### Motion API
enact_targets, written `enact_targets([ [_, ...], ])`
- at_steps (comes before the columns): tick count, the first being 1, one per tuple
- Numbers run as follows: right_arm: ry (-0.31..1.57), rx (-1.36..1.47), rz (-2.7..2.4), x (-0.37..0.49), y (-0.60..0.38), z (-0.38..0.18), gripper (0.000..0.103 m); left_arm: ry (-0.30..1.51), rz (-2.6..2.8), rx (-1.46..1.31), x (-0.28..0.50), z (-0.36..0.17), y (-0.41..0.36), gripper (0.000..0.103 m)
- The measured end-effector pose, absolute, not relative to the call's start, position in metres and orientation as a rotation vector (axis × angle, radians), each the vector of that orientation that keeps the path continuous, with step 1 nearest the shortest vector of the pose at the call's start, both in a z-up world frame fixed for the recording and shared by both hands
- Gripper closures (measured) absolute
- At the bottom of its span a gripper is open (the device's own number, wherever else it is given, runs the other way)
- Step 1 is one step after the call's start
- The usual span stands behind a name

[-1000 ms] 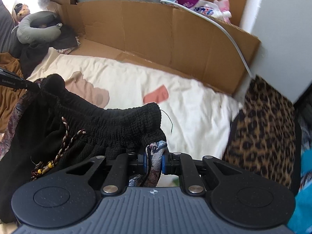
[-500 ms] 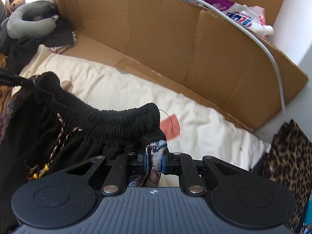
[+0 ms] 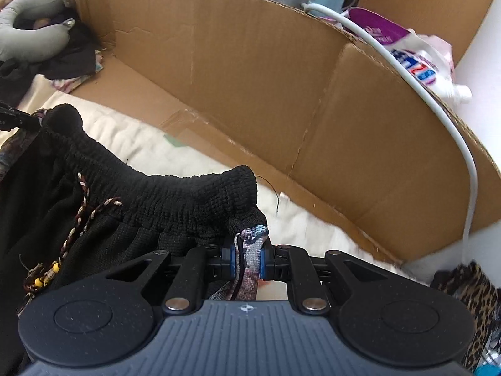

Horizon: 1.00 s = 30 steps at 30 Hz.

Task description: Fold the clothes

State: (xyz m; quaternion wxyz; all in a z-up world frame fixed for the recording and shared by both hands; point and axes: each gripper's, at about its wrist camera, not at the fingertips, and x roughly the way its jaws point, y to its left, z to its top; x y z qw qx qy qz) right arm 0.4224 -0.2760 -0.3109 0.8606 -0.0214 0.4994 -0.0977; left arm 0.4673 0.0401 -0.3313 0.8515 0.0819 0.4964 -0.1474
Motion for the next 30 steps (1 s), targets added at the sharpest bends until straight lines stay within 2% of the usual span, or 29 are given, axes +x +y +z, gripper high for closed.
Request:
enact_targets([
  [8,1.007,-0.023,-0.208,0.427,-0.27,-0.322,0.09,1.075,-0.222,0.16,0.478,-0.35,0.048,0.099],
  [9,1.007,-0.032,-0.21,0.427,-0.268,-0.325,0.085,1.086,-0.204,0.173,0.478,-0.354,0.048,0.096],
  [10,1.014,-0.033,-0.221,0.426,-0.268,-0.329,0.075,1.097,-0.184,0.189,0.479,-0.358,0.047,0.093],
  [12,1.031,-0.023,-0.25,0.425,-0.271,-0.335,0.07,1.097,-0.169,0.193,0.476,-0.363,0.048,0.081],
  [15,1.024,0.066,-0.286,0.412,-0.285,-0.335,0.069,1.087,-0.162,0.174,0.467,-0.362,0.05,0.07],
  [21,0.992,0.176,-0.307,0.362,-0.303,-0.32,0.069,1.105,-0.18,0.145,0.447,-0.351,0.052,0.07],
  [30,0.934,0.247,-0.32,0.284,-0.307,-0.274,0.069,1.093,-0.286,0.176,0.39,-0.298,0.043,0.069],
])
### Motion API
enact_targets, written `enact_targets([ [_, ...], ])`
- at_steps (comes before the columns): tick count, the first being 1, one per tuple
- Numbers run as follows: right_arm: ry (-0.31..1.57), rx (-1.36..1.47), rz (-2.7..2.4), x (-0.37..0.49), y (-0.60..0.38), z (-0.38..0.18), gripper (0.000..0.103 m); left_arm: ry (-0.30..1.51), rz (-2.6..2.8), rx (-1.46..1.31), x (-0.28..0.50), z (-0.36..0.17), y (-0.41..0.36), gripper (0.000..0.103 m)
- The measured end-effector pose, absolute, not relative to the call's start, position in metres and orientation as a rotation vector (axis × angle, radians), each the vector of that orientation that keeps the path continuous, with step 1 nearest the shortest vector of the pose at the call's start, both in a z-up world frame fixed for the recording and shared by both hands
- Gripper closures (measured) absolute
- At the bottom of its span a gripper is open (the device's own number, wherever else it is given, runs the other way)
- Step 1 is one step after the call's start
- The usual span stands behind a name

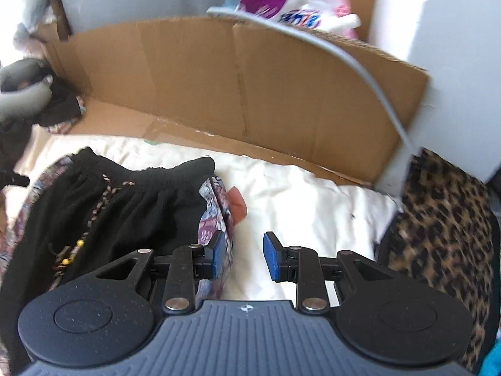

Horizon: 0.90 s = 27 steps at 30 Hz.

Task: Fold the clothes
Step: 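Lower the pants flat onto the sheet and open both grippers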

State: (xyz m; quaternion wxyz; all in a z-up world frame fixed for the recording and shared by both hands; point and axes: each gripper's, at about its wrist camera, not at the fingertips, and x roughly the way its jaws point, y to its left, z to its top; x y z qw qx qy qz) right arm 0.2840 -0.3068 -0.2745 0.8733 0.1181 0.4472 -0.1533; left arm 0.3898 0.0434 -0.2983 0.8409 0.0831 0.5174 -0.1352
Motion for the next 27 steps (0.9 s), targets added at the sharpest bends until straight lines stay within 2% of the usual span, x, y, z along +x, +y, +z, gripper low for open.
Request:
enact_targets([
  [2,0.92,0.269,-0.324,0.266,-0.304,-0.264,0.069,1.088,-0.315,0.178,0.376,-0.285,0.04,0.068],
  [5,0.904,0.291,-0.326,0.24,-0.3,-0.249,0.069,1.079,-0.347,0.212,0.357,-0.268,0.036,0.06],
  [17,0.822,0.336,-0.299,0.145,-0.273,-0.185,0.069,1.068,-0.382,0.186,0.28,-0.205,0.052,0.06],
  [27,0.749,0.446,-0.263,0.08,-0.25,-0.18,0.069,1.108,-0.36,0.213,0.204,-0.18,0.069,0.06],
])
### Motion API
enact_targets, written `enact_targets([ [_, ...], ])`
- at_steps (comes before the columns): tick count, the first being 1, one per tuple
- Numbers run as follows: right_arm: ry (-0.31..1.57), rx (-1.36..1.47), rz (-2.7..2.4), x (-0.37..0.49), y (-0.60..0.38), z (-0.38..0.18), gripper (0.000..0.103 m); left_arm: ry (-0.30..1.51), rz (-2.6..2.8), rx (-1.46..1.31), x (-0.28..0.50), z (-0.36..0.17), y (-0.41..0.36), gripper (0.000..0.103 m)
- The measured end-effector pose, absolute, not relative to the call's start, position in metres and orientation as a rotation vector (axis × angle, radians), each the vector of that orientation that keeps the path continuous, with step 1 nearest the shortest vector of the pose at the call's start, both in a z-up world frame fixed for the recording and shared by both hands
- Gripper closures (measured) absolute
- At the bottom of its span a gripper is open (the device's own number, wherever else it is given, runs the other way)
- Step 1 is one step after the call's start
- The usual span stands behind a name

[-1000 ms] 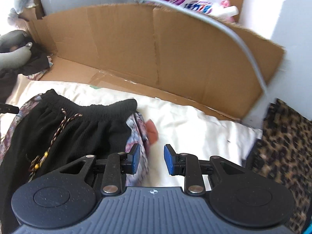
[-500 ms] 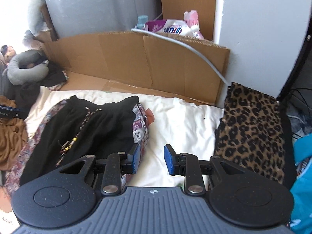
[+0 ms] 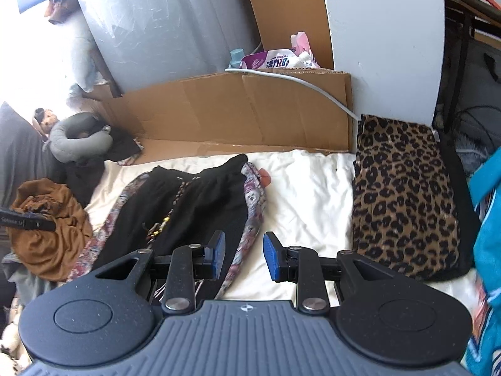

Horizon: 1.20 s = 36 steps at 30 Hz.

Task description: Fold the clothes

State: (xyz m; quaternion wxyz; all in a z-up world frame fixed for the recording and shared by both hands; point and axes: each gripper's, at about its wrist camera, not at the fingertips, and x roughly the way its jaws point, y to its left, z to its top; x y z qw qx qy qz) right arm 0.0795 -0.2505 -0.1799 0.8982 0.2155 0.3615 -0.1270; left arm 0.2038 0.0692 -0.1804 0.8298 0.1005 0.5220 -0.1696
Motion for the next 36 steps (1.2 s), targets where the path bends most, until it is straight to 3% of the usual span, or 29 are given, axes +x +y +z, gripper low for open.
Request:
enact_targets([
  [7,0.702,0.432,-0.208,0.046,-0.231,-0.171,0.069,1.065,-0.398,0.26,0.188,-0.142,0.063,0.06],
  [12,0.727,0.443,-0.206,0.037,-0.225,-0.183,0.066,1.041,-0.426,0.213,0.182,-0.145,0.051,0.059],
  [31,0.863,0.579,-0.177,0.001,-0.197,-0.277,0.063,1.203,-0.592,0.243,0.11,-0.283,0.028,0.059],
  [36,0.871,0.623,-0.175,-0.011,-0.189,-0.292,0.056,1.236,-0.621,0.312,0.092,-0.309,0.026,0.059],
])
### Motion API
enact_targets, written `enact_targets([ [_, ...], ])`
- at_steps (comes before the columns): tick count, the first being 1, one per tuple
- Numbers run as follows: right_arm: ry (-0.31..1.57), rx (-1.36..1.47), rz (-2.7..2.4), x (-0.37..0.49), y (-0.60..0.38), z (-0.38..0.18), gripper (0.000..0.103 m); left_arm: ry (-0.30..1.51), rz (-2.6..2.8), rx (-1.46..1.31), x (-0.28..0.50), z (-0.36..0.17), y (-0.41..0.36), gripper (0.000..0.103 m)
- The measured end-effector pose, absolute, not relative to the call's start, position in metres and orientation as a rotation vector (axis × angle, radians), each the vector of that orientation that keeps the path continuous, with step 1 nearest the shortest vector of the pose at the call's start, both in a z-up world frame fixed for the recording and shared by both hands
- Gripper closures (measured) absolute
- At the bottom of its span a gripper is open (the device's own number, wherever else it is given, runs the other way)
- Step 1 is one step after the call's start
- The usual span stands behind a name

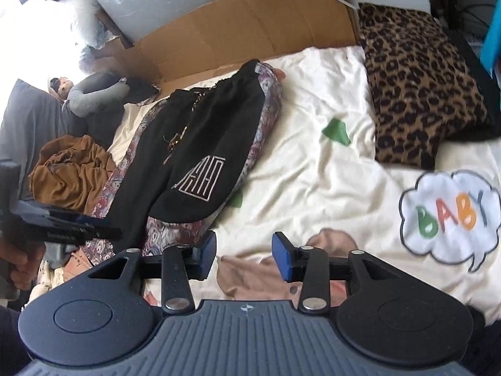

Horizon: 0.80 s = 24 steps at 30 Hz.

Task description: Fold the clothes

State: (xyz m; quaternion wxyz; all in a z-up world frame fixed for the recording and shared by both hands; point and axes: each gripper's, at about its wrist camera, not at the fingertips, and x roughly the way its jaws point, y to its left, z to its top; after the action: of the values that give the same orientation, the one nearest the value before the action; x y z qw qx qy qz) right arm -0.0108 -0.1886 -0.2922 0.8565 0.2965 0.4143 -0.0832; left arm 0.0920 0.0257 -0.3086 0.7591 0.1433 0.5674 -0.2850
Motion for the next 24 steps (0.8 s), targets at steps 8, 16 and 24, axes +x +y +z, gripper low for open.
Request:
enact_targets([
  [8,0.931,0.651,-0.209,-0.025,-0.184,-0.315,0.056,1.263,-0.644,0.379,0.077,-0.336,0.015,0.054],
  [16,0.959,0.67,-0.22,-0.029,-0.18,-0.328,0.056,1.295,-0.623,0.361,0.068,-0.369,0.009,0.049],
  [24,1.012,0.65,-0.216,-0.027,-0.176,-0.337,0.056,1.224,-0.66,0.312,0.066,-0.365,0.008,0.053],
])
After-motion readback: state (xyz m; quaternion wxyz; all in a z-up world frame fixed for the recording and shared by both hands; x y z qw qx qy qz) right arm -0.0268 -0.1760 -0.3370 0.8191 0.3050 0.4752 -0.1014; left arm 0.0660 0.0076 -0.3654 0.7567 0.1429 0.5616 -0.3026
